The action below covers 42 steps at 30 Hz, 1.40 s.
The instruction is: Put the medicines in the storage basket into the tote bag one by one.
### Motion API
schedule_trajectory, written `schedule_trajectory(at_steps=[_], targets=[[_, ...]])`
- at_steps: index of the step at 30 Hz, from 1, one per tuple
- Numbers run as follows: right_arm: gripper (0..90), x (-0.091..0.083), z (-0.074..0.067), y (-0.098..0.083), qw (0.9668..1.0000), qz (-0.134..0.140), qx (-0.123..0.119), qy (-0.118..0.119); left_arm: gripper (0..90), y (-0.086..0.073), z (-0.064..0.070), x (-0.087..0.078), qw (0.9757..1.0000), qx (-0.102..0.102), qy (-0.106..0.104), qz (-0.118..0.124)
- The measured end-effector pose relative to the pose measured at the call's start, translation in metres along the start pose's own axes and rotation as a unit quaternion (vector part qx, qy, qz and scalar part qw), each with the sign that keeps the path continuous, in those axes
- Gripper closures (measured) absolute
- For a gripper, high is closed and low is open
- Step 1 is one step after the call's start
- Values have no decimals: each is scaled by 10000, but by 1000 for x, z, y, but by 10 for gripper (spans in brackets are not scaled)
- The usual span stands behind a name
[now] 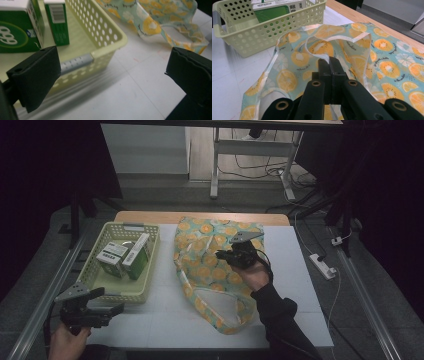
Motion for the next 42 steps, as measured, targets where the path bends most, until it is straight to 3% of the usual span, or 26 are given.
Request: schedule_trajectory(at_steps=[8,14,20,26,31,39,42], targets=[[893,-2,1,1,10000,13,5,-6,0,16,-14,8,9997,17,247,-10],[893,-2,2,0,10000,7,19,-11,1,30,-28,16,9988,-16,447,-189],[893,-1,1,-1,10000,-20,16,-1,2,36,-45,22,9972,-260,595,-369],[893,-1,2,-1,10000,-11,36,-9,2,44,-59,25,9957,-93,797,-464],[893,1,2,-2,10000,-27,51,1,2,50,-78,33,9931,-94,988,-619],[894,2,4,-4,9999,-53,88,11,0,60,-103,49,9931,-90,901,-751],[893,2,4,-4,9999,-49,89,14,0,65,-110,54,9918,-81,997,-800]])
Point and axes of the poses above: each handheld gripper's, and its own axes: x roughly forward along the jaws, y roughly out of its top, z roughly to its right, the point moved 5 cm from there along x, roughly forward along the jaws, and after that the axes turned 3 degrees about y, right-handed, at the moved point
